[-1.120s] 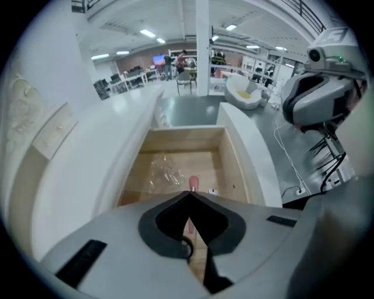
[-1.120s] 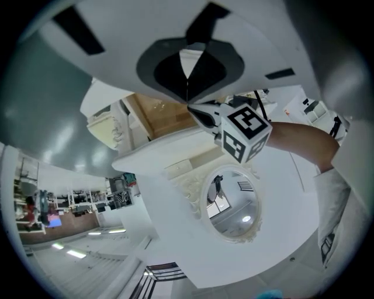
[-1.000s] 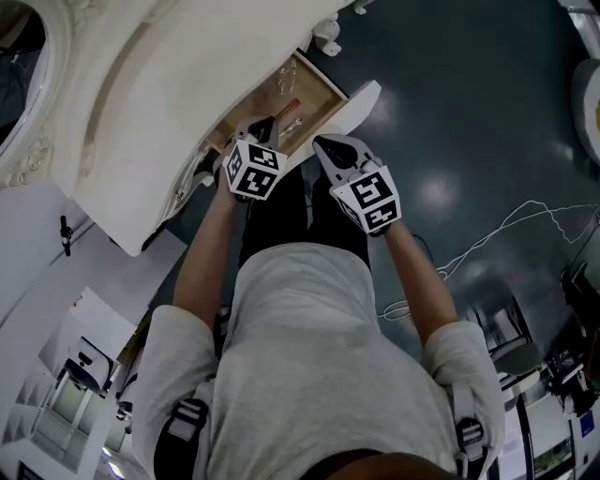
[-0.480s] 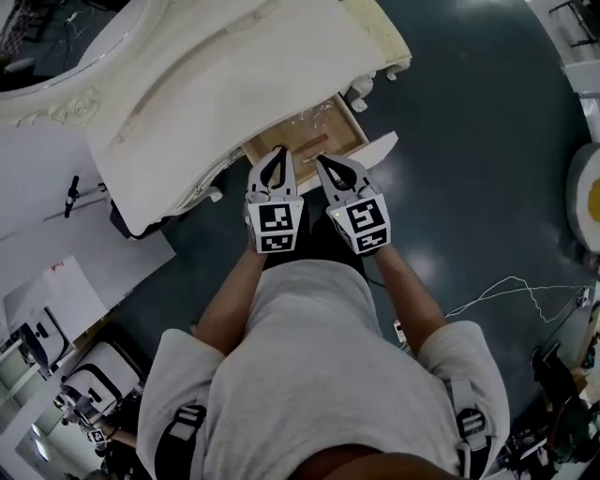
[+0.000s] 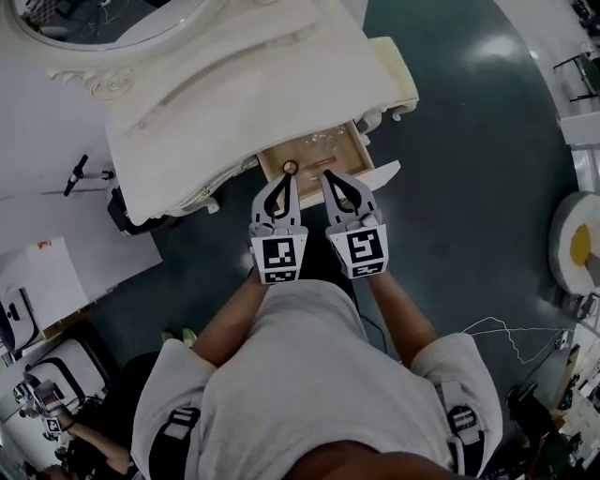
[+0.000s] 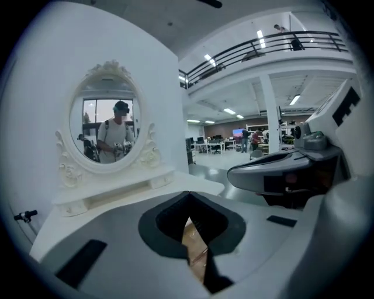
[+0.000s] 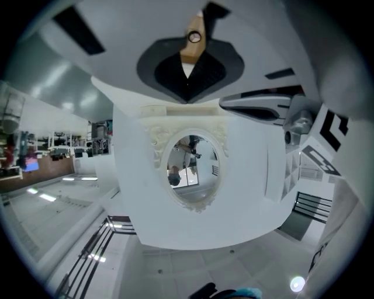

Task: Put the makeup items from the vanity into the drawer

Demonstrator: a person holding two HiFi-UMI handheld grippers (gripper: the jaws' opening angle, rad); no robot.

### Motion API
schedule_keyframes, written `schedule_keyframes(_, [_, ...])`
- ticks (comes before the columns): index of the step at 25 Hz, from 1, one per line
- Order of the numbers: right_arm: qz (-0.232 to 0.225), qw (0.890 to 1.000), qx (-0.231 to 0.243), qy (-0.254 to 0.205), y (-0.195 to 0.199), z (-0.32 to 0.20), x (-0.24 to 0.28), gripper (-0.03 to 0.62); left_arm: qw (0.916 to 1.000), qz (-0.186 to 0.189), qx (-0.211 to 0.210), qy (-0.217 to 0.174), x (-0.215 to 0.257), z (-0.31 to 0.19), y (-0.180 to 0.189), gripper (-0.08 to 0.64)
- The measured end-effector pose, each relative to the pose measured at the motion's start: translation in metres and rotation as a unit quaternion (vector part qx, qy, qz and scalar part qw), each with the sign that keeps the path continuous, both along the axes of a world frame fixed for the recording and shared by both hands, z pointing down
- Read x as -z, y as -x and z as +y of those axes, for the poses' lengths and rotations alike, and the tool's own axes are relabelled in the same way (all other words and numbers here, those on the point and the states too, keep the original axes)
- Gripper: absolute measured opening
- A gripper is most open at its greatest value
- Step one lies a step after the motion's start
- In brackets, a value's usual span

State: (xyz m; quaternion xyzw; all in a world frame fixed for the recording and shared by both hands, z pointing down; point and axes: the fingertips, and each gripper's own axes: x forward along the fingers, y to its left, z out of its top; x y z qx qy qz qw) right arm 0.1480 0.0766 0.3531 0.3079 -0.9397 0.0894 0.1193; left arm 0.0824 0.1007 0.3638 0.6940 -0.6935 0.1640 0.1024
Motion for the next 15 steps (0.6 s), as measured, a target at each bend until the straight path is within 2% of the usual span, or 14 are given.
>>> schedule_keyframes(3, [-0.007, 1.000, -0.023, -0.004, -0.004, 0.006, 0.013, 0.015, 0.9996, 0.010, -0.014, -0.020, 0.016, 0.008, -0.003, 0.006])
schedule_keyframes(6, [0.007, 0.999, -0.043, -0.008, -0.007, 0.018, 0.025, 0.014, 0.9988, 0.022, -0.020, -0.039, 0.034, 0.020, 0.001, 0.006])
schedule_keyframes(15, [0.001, 0.993, -0.104, -0.047, 0.008, 0.082, 0.072, 0.014, 0.9940, 0.064, -0.033, -0.082, 0.064, 0.069, 0.023, 0.006])
